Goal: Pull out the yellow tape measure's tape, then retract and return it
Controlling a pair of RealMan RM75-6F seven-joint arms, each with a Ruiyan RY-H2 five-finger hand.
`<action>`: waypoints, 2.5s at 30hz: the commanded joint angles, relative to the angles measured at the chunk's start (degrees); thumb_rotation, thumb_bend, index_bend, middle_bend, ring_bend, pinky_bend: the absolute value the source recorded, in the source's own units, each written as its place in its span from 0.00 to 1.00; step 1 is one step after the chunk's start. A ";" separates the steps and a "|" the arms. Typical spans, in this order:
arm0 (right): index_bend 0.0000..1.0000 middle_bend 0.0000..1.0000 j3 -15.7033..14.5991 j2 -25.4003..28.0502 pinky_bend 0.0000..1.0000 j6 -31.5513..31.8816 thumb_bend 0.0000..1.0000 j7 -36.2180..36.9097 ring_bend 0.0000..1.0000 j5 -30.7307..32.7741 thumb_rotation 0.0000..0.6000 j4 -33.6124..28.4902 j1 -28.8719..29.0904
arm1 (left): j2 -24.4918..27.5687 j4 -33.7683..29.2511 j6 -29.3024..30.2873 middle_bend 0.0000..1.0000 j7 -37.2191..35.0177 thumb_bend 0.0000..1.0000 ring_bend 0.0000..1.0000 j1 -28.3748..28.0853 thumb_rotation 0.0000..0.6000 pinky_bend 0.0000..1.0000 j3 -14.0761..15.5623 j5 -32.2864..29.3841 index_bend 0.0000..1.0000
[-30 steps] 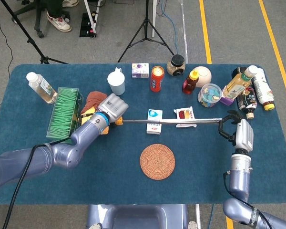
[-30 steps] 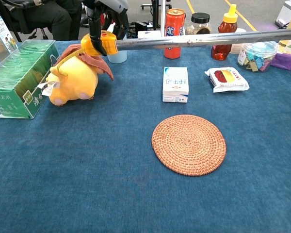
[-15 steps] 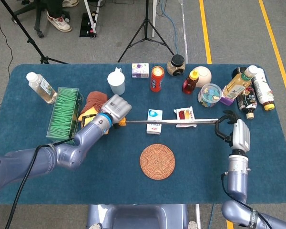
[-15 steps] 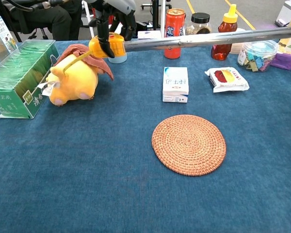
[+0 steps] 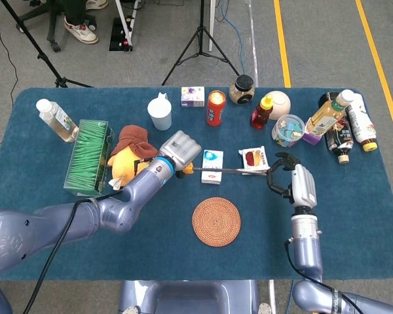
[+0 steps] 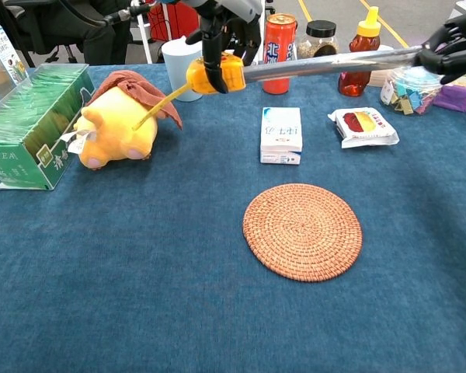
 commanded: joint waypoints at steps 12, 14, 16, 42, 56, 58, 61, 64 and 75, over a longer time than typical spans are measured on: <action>0.00 0.02 0.62 0.41 0.27 -1.40 0.38 -0.07 0.06 0.45 0.83 0.18 1.18 | -3.42 3.02 0.27 0.55 0.95 0.43 0.50 -1.03 1.00 0.63 -1.53 -1.85 0.68; 0.00 0.00 0.67 1.08 0.27 -1.48 0.35 0.17 0.05 0.16 0.77 0.18 1.03 | -3.48 3.15 0.22 0.55 1.07 0.44 0.50 -1.10 1.00 0.63 -1.65 -1.87 0.68; 0.00 0.00 0.79 1.86 0.26 -1.92 0.31 0.94 0.04 0.02 0.72 -0.21 0.81 | -3.44 3.12 0.38 0.55 1.15 0.44 0.50 -1.08 1.00 0.63 -1.76 -1.78 0.68; 0.00 0.01 -2.19 7.84 0.25 -6.79 0.23 0.30 0.04 -0.35 0.67 6.33 0.80 | 11.62 -12.35 10.03 0.55 2.80 0.44 0.50 5.60 1.00 0.63 2.10 7.81 0.68; 0.00 0.01 -2.92 8.33 0.25 -7.89 0.22 -0.14 0.04 -0.39 0.67 8.53 1.61 | 20.99 -17.06 15.06 0.55 0.08 0.44 0.50 19.03 1.00 0.63 5.84 16.73 0.68; 0.00 0.02 -3.01 8.22 0.25 -8.11 0.21 0.10 0.04 -0.34 0.67 8.90 1.67 | 21.24 -16.43 15.29 0.55 -0.16 0.44 0.50 20.64 1.00 0.63 6.23 17.49 0.68; 0.00 0.02 -3.28 7.91 0.25 -8.23 0.21 0.33 0.04 -0.32 0.66 9.60 1.67 | 21.57 -15.15 15.13 0.55 -0.90 0.44 0.50 23.70 1.00 0.63 6.77 18.37 0.68; 0.00 0.02 -3.53 7.74 0.25 -8.32 0.21 0.14 0.04 -0.16 0.66 10.02 1.72 | 21.39 -13.65 14.82 0.55 -1.55 0.44 0.50 26.09 1.00 0.62 6.76 19.16 0.68; 0.00 0.02 -4.10 7.24 0.25 -8.03 0.21 -0.55 0.04 0.35 0.67 10.05 1.71 | 16.19 -5.49 11.78 0.55 -2.29 0.44 0.50 32.99 1.00 0.60 5.79 19.66 0.68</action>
